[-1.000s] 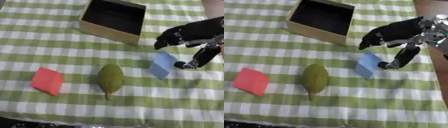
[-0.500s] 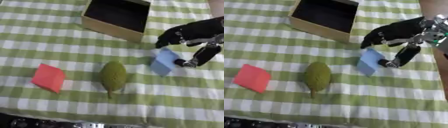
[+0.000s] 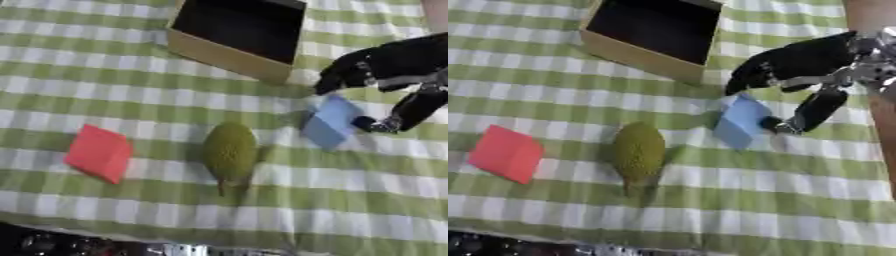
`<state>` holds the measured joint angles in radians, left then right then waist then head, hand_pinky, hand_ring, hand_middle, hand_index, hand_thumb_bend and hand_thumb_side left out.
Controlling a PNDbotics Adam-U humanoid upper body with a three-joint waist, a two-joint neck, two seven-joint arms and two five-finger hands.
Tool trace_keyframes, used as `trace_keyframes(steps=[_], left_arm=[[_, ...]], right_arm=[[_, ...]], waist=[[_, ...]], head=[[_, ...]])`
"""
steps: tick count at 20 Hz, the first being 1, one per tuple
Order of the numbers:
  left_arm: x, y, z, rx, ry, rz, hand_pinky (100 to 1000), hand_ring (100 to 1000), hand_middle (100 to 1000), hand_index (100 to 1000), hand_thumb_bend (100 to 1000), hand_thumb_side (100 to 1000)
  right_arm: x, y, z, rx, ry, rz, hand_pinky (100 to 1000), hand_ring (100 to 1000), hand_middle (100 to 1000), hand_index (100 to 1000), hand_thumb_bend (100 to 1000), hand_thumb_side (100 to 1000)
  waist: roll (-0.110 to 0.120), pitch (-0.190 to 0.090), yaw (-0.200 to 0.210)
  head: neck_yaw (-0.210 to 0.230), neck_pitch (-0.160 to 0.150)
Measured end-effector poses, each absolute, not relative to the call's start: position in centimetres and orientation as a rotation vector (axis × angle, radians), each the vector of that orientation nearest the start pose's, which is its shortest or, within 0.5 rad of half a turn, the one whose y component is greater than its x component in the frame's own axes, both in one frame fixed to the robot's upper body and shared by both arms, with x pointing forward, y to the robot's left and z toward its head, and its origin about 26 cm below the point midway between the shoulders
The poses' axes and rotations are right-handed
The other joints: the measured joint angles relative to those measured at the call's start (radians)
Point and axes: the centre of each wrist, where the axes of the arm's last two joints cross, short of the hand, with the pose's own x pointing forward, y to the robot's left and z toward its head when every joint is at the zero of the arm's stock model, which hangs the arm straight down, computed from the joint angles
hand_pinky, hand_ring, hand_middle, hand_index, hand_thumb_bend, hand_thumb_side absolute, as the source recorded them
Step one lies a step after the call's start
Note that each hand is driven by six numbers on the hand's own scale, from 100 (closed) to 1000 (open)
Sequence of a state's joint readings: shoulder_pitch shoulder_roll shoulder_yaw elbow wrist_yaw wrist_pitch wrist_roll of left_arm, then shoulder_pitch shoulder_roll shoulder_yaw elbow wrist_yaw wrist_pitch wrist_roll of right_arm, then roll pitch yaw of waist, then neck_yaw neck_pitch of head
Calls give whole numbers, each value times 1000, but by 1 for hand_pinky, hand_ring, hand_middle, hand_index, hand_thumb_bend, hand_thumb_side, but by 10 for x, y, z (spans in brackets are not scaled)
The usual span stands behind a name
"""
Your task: Pick up objects on the table and place them in the box.
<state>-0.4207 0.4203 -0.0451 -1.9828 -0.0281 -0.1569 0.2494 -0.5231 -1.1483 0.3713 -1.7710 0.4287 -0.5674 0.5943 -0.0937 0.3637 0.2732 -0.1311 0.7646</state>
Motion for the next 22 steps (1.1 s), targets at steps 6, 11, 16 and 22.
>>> trace_keyframes(steps=[6, 11, 16, 22], left_arm=[[309, 252, 235, 279, -2568, -258, 785, 746, 781, 897, 178, 688], [309, 252, 235, 280, -2565, -257, 786, 747, 781, 898, 168, 681], [309, 252, 235, 280, -2564, -258, 786, 747, 781, 899, 167, 676], [309, 252, 235, 280, -2563, -259, 787, 747, 782, 899, 166, 678]], right_arm=[[314, -327, 276, 760, 1633, -2926, 1000, 1000, 939, 1000, 274, 371], [311, -324, 277, 760, 1617, -2944, 1000, 1000, 946, 1000, 383, 242], [309, -323, 274, 755, 1587, -2966, 1000, 1000, 944, 1000, 406, 251], [310, -322, 271, 759, 1561, -2978, 1000, 1000, 942, 1000, 395, 246]], waist=[[0, 0, -1], [-1, 0, -2], [-2, 0, -1], [-7, 0, 3]], head=[[2, 0], [1, 0], [1, 0], [1, 0]])
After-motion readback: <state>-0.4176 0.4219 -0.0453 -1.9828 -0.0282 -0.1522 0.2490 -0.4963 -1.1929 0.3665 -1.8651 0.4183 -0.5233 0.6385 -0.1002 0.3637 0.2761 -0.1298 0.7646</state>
